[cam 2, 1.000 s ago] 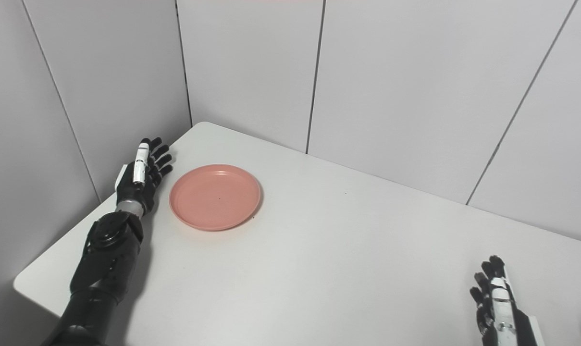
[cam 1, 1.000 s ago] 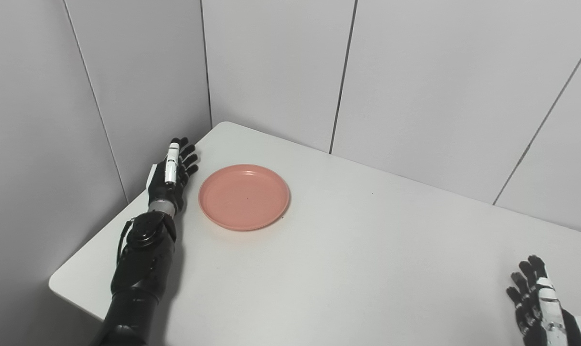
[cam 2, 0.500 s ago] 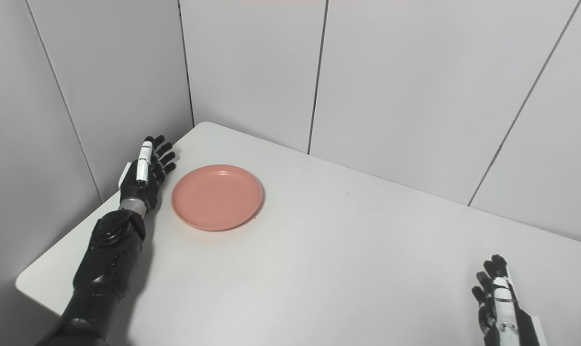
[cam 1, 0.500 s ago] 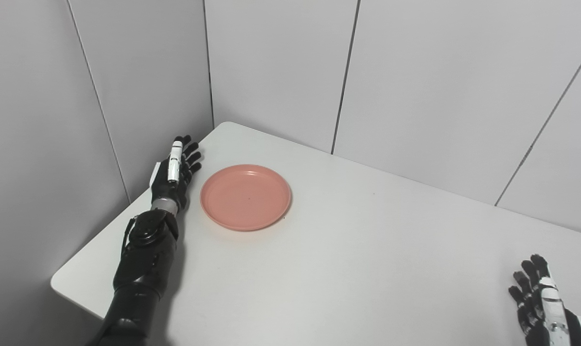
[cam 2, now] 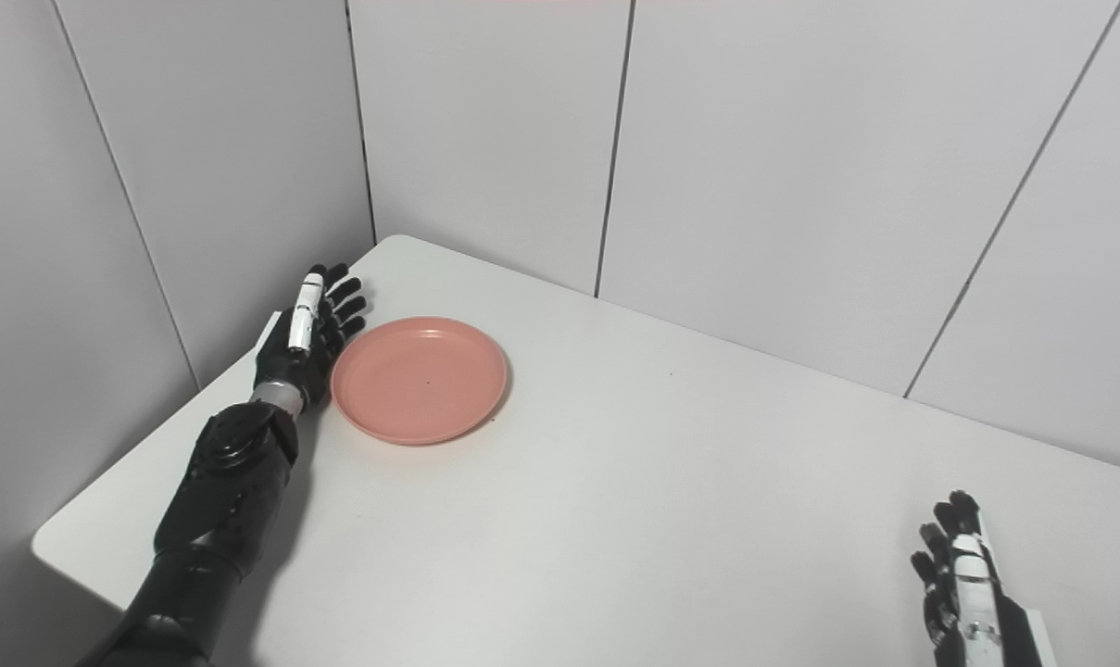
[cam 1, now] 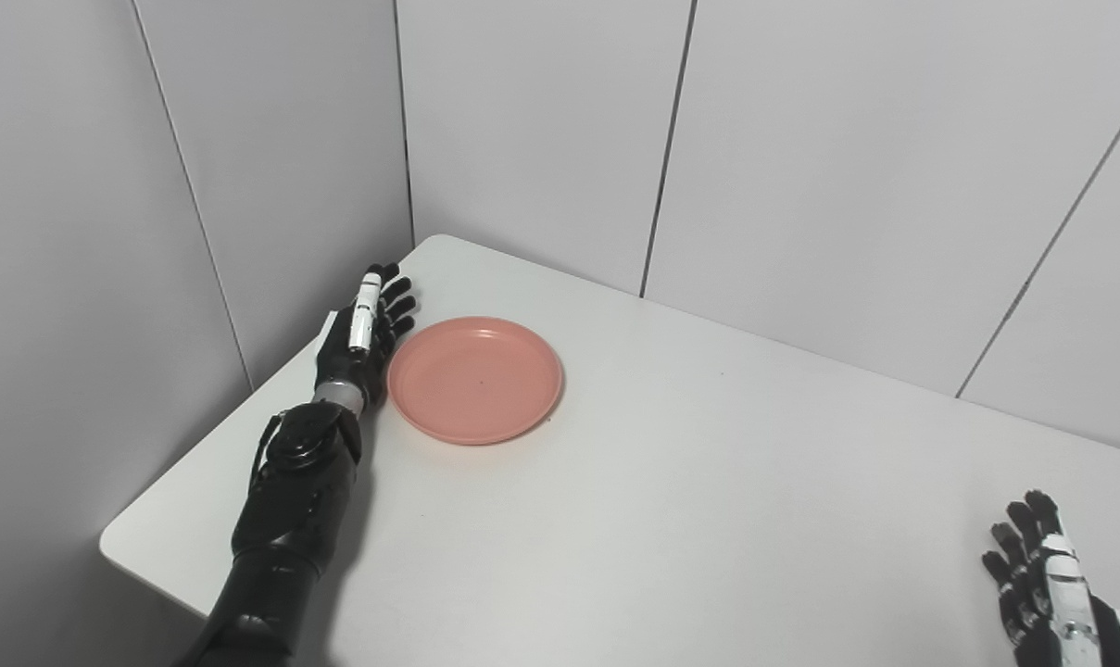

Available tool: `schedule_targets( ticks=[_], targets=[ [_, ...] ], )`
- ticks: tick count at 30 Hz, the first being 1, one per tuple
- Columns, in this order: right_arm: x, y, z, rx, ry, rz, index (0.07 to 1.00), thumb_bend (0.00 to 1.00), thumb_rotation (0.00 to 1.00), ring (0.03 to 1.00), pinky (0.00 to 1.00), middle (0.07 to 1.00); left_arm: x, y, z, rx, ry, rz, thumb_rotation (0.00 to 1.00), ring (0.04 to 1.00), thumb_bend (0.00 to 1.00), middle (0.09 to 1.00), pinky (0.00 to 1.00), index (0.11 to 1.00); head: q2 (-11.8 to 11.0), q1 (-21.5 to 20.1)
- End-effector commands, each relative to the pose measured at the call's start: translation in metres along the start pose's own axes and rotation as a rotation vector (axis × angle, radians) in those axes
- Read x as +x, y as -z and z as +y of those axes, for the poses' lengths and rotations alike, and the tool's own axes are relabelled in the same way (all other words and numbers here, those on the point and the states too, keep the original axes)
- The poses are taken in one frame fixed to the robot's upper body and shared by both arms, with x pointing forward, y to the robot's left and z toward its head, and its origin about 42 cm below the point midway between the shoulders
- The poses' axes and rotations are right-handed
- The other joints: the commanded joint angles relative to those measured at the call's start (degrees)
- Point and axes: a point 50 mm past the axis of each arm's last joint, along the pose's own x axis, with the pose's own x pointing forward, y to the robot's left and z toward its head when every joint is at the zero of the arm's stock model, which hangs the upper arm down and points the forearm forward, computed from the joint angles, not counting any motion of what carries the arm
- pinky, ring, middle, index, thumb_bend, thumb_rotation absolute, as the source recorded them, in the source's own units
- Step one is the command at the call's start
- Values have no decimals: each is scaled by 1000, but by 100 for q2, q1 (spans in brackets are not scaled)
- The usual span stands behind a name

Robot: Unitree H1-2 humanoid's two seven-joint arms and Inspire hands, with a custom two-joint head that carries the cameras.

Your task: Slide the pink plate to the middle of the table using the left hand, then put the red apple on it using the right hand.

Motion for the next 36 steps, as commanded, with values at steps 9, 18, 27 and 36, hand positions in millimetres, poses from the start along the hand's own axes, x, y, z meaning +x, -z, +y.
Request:
schedule_targets(
  ticks=[9, 18, 27, 36],
  targets=[
    [7, -20, 0, -7, -7, -65, 1000, 0, 1000, 1000, 1000, 1000, 5, -17, -25, -7, 71, -28, 1000, 918, 346, 918, 925, 897, 23, -15],
    [7, -20, 0, -14, -5, -65, 1000, 0, 1000, 1000, 1000, 1000, -3, -16, -35, -27, 94, 3, 1000, 928, 322, 928, 939, 909, 55, -46],
    [7, -20, 1, -3, -11, -68, 1000, 0, 1000, 1000, 1000, 1000, -7, -12, -47, -43, 127, 25, 1000, 935, 330, 931, 944, 912, 80, -83],
    [7, -18, 0, -11, -14, -73, 1000, 0, 1000, 1000, 1000, 1000, -6, -8, -61, -29, 158, 35, 1000, 939, 331, 937, 960, 925, 116, -110]
  ],
)
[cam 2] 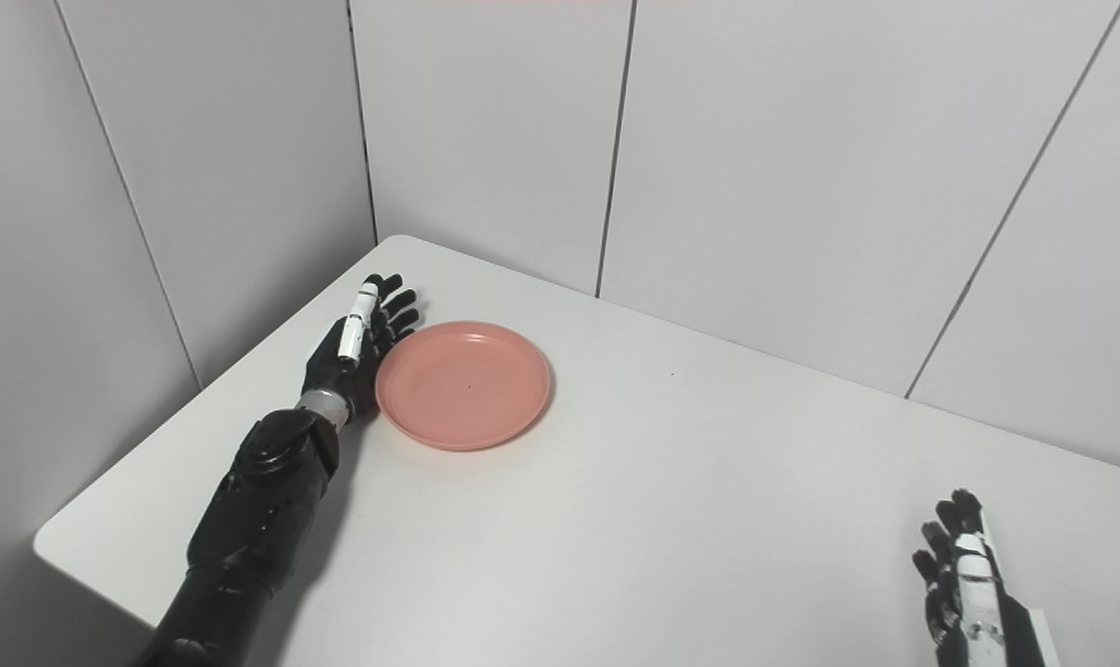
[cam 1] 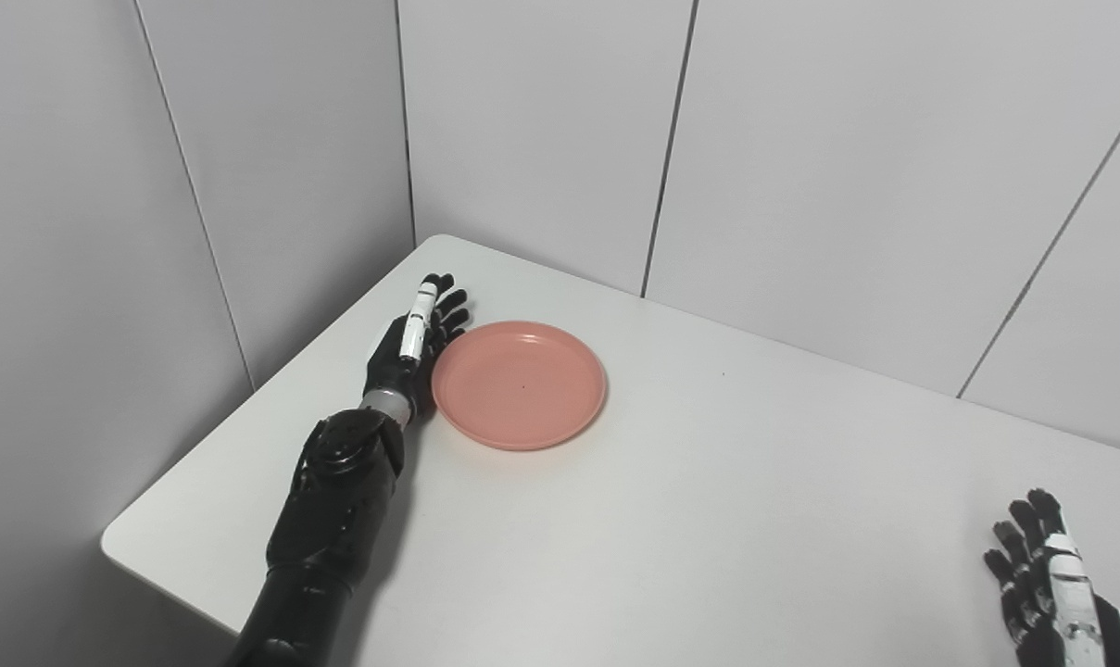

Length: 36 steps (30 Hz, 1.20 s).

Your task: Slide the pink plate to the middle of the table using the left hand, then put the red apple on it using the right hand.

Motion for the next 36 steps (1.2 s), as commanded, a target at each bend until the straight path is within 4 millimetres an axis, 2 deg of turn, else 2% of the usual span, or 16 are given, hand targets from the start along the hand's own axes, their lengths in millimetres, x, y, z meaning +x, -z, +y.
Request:
schedule_targets(
  ticks=[1, 20, 36],
  targets=[
    [8, -17, 0, -13, -9, -65, 1000, 0, 1000, 1000, 1000, 1000, 8, -10, -17, -2, 55, -25, 1000, 935, 329, 934, 958, 922, 5, -13],
    [7, -16, 3, -4, 0, -62, 1000, 3, 1000, 1000, 1000, 1000, 11, 3, -47, -12, 93, 15, 1000, 909, 311, 907, 912, 892, 75, -154],
    [8, -13, 5, -10, 8, -49, 1000, 40, 1000, 1000, 1000, 1000, 8, 15, -66, -20, 170, 48, 1000, 931, 332, 928, 946, 910, 162, -324]
  ],
)
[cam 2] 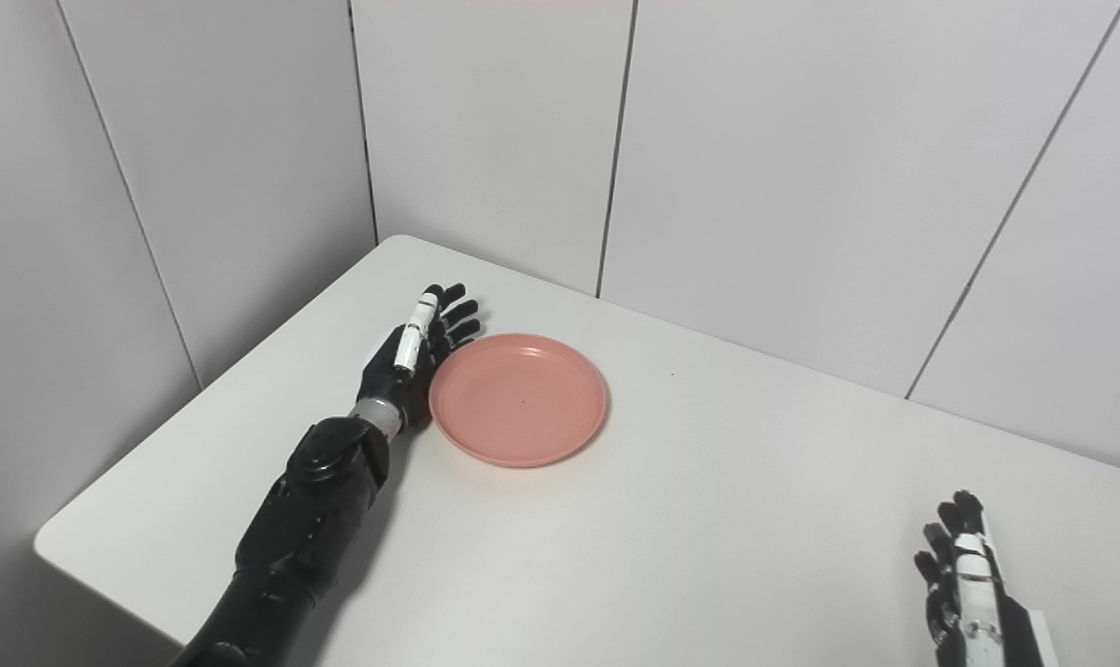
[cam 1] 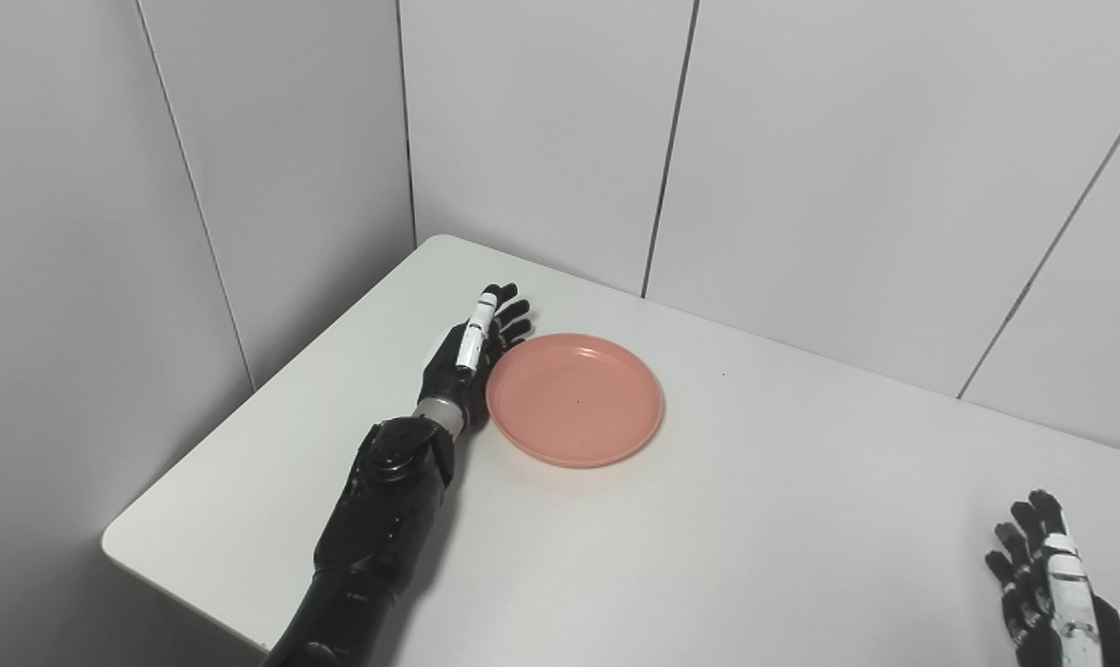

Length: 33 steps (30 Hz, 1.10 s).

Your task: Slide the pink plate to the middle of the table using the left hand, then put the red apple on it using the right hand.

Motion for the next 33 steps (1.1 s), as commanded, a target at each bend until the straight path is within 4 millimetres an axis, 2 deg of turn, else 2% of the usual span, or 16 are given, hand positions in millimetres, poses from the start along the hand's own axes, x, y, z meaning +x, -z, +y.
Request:
schedule_targets(
  ticks=[1, 16, 21, 33],
  targets=[
    [7, -13, 3, -6, -14, -51, 1000, 42, 1000, 1000, 1000, 1000, 7, -1, -16, -3, 64, 16, 1000, 934, 331, 930, 951, 912, 8, -15],
    [7, -10, 4, -17, 0, -56, 1000, 72, 1000, 1000, 1000, 1000, 7, 7, -32, 34, 117, 50, 1000, 924, 333, 923, 938, 903, 120, -214],
    [7, -10, 5, -13, 0, -58, 1000, 82, 1000, 1000, 1000, 1000, 6, 9, -36, 27, 132, 58, 1000, 903, 327, 904, 902, 883, 143, -274],
    [9, -7, 7, -14, -7, -66, 1000, 115, 1000, 995, 1000, 1000, 0, 20, -60, 56, 190, 92, 1000, 889, 346, 890, 868, 872, 268, -496]
  ],
)
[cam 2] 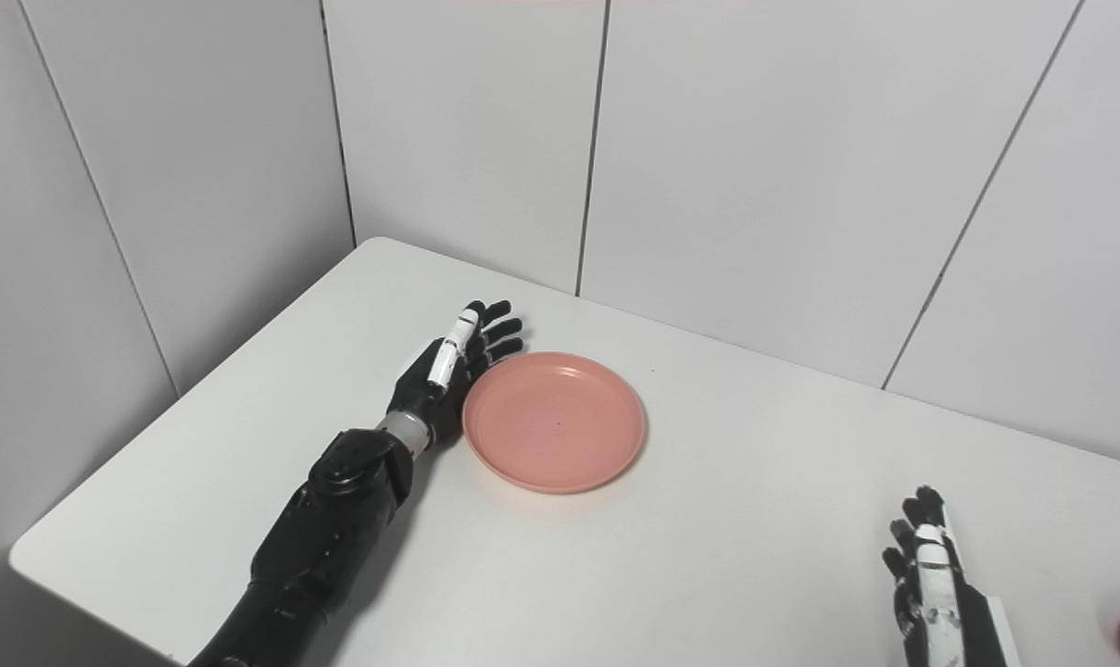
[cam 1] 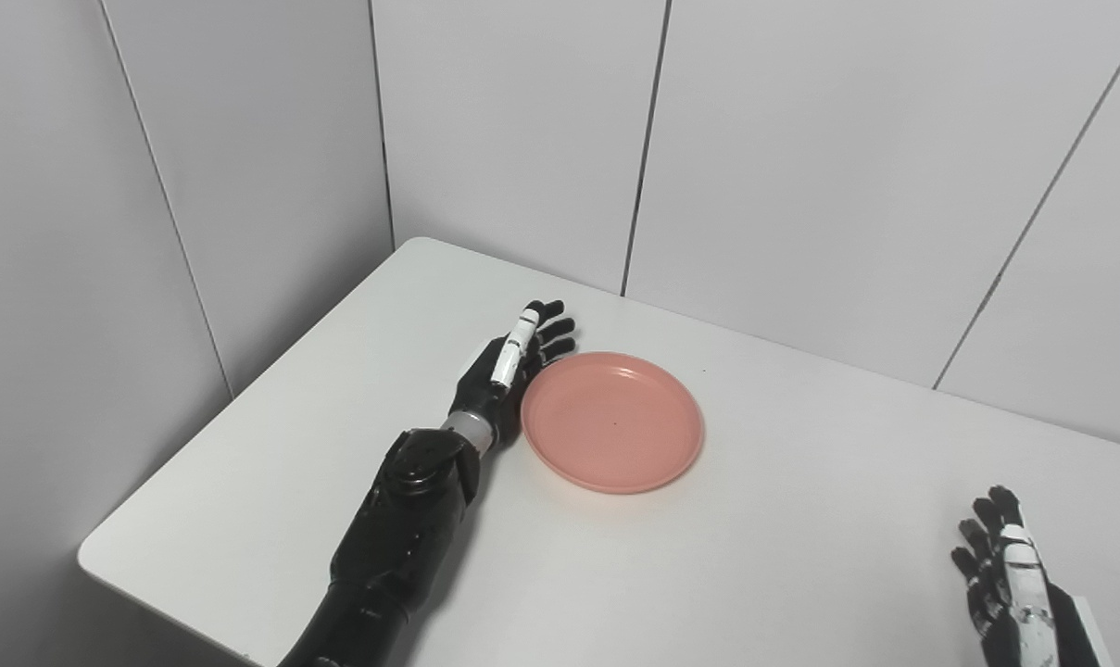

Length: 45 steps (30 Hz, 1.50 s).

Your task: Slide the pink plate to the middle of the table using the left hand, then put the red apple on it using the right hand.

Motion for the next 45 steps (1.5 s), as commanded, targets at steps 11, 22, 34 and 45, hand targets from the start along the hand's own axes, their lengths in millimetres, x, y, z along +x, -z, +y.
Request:
schedule_targets(
  ticks=[11, 22, 34, 45],
  targets=[
    [6, -19, 7, 3, -17, -95, 1000, 166, 1000, 1000, 1000, 1000, -1, 5, -37, -22, 106, 56, 1000, 904, 351, 908, 902, 894, 139, -187],
    [7, -20, 11, -1, -17, -94, 992, 188, 1000, 997, 1000, 993, -9, 1, -64, -5, 134, 46, 1000, 895, 351, 903, 876, 890, 298, -441],
    [7, -22, 17, -19, -6, -95, 982, 206, 1000, 978, 1000, 983, -19, 2, -103, -30, 196, 62, 1000, 900, 346, 905, 887, 892, 437, -729],
    [8, -24, 23, -38, 3, -90, 972, 196, 1000, 966, 1000, 970, -30, 10, -127, -41, 242, 77, 1000, 900, 341, 907, 886, 897, 540, -1006]
  ],
)
